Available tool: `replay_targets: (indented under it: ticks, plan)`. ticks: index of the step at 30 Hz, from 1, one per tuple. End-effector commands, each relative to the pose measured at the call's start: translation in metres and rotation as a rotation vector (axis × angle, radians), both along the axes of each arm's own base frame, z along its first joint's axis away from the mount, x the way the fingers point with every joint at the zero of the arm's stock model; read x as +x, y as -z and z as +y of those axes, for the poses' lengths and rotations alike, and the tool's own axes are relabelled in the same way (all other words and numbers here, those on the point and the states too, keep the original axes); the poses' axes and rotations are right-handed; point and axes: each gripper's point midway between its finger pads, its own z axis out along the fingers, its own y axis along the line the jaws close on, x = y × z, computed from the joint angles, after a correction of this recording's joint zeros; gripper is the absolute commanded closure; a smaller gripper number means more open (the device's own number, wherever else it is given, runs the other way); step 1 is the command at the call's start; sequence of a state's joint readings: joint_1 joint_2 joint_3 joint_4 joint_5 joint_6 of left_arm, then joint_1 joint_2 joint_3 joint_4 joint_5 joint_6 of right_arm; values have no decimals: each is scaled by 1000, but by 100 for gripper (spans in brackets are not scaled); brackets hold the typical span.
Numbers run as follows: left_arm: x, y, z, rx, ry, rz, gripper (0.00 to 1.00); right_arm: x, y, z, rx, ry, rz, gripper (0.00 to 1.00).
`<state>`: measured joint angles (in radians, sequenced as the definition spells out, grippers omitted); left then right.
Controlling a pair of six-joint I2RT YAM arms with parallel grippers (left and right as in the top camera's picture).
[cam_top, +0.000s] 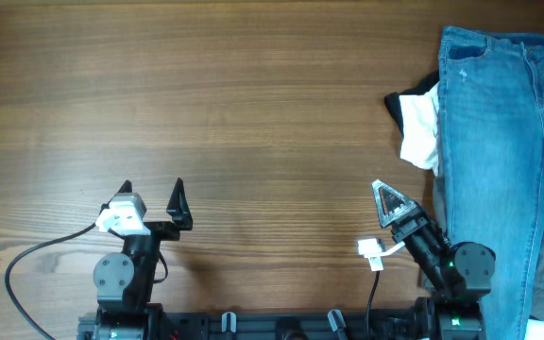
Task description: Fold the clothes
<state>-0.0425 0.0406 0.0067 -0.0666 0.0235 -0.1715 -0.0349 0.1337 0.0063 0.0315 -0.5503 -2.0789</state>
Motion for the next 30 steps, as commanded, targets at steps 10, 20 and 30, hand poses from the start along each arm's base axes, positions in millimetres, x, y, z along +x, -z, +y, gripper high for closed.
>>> replay_targets:
  ticks: [10,20,30]
  plan:
    - [0,3,4,-6,-25,11,0,-2,0,3,-33,-26,-23,0]
    - [1,-1,10,42,-54,-5,0,-2,0,3,-34,-26,-23,0]
    - [1,-1,10,42,-55,-8,0,-2,0,3,-34,-26,-23,0]
